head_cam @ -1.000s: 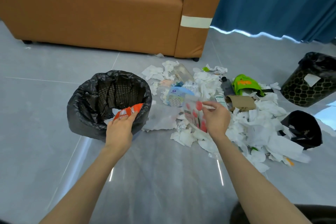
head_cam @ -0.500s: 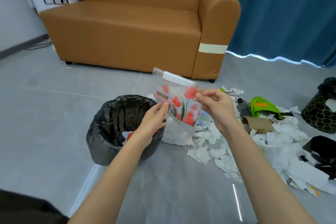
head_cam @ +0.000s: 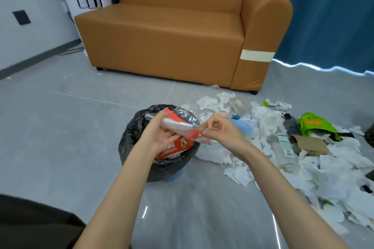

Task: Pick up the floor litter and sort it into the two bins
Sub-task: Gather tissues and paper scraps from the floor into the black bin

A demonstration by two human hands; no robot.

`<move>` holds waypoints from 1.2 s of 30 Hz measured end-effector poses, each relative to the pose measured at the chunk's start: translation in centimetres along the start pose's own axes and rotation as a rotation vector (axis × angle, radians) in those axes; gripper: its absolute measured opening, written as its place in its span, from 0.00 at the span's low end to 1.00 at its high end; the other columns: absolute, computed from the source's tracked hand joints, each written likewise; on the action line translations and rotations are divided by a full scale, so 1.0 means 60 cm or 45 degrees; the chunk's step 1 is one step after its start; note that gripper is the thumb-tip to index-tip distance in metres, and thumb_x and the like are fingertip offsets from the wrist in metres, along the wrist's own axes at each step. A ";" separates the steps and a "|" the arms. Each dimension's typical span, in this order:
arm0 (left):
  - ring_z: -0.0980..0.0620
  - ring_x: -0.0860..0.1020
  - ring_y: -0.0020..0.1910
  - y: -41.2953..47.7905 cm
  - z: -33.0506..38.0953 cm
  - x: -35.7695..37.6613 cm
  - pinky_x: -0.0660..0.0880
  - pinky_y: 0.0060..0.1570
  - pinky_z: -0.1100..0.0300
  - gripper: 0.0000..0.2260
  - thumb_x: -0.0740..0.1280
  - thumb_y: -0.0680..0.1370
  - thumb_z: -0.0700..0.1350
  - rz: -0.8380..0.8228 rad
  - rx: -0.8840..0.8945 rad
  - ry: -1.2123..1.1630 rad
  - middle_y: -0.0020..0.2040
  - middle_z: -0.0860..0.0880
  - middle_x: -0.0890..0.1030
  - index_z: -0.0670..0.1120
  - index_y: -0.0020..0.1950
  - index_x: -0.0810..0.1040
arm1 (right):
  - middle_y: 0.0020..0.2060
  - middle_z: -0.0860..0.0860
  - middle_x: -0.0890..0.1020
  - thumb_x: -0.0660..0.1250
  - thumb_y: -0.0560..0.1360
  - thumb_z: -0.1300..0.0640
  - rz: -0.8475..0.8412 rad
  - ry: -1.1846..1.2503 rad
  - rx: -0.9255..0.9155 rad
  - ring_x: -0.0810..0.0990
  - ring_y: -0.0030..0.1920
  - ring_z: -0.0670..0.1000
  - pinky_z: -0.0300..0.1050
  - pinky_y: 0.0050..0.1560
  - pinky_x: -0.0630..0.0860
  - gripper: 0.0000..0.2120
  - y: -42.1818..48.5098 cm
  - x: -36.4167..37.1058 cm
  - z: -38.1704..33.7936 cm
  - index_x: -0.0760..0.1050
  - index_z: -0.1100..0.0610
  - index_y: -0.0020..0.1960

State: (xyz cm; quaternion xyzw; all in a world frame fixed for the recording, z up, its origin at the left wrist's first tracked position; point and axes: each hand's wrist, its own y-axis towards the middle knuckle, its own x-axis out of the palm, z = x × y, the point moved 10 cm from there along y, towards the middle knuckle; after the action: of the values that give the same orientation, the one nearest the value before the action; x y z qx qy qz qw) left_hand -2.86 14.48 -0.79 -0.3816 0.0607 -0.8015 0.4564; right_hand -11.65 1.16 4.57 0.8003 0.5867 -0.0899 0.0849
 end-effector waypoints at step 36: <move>0.49 0.69 0.66 0.051 0.041 0.018 0.70 0.61 0.54 0.19 0.63 0.77 0.37 0.338 1.095 2.055 0.65 0.49 0.73 0.48 0.67 0.72 | 0.62 0.49 0.75 0.68 0.71 0.64 0.258 -0.790 -0.085 0.70 0.64 0.50 0.28 0.59 0.56 0.15 0.010 0.010 0.141 0.79 0.52 0.55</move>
State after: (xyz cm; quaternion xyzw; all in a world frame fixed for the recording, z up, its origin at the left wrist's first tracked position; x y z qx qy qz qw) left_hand 0.55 12.47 0.17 0.5053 0.1008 -0.7191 0.4662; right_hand -11.28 -0.50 -3.76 0.7858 0.4530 -0.3011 0.2943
